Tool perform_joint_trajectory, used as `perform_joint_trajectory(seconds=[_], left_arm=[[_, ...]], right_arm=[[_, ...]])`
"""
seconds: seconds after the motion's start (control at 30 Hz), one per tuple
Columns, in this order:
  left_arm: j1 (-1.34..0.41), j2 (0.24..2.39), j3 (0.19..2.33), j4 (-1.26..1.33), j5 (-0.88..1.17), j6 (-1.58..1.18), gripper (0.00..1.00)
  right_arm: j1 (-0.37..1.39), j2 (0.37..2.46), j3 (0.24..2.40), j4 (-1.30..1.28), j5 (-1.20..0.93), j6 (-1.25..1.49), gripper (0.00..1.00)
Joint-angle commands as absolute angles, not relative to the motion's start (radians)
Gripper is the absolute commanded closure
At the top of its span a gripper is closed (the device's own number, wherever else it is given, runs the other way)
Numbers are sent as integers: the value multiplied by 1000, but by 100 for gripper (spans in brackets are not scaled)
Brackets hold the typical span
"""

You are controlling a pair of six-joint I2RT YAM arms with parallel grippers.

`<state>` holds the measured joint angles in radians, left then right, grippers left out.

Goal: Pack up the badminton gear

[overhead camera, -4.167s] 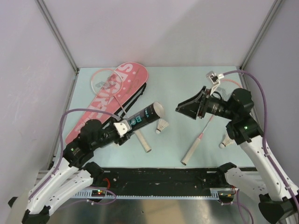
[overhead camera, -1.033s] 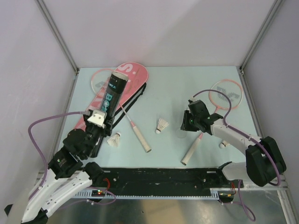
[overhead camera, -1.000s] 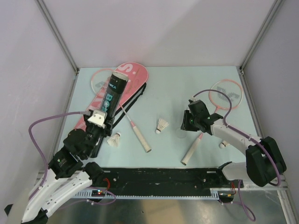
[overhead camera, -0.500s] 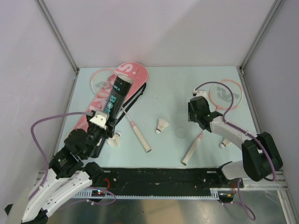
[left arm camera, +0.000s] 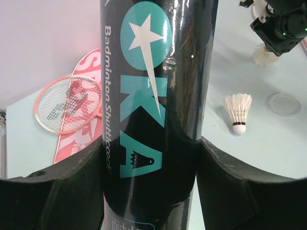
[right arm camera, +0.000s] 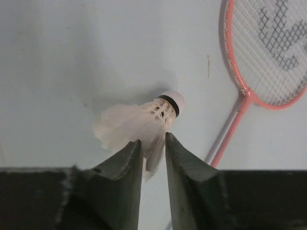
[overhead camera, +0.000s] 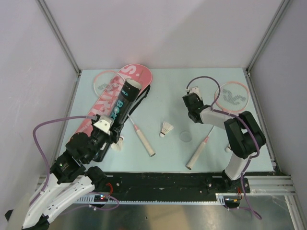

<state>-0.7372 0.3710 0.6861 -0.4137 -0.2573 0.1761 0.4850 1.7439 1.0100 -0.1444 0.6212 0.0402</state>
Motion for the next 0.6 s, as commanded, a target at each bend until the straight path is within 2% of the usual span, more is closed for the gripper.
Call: perform_joint_trajectory(seconds=[0.0, 0.17, 0.33, 0.47, 0.57], left_arm=[[-734, 357, 689, -351, -242, 186, 100], [-734, 361, 684, -351, -240, 194, 100], [-734, 348, 655, -348, -231, 251, 100], [-734, 336, 624, -346, -192, 310, 100], [-734, 330, 616, -345, -105, 360, 100]], right_arm=[[483, 1786, 1057, -164, 756, 12, 76], [502, 1746, 1059, -165, 809, 5, 95], [524, 1588, 1072, -254, 759, 36, 100], [512, 1424, 1122, -377, 521, 97, 100], [471, 1308, 1163, -437, 238, 157, 100]])
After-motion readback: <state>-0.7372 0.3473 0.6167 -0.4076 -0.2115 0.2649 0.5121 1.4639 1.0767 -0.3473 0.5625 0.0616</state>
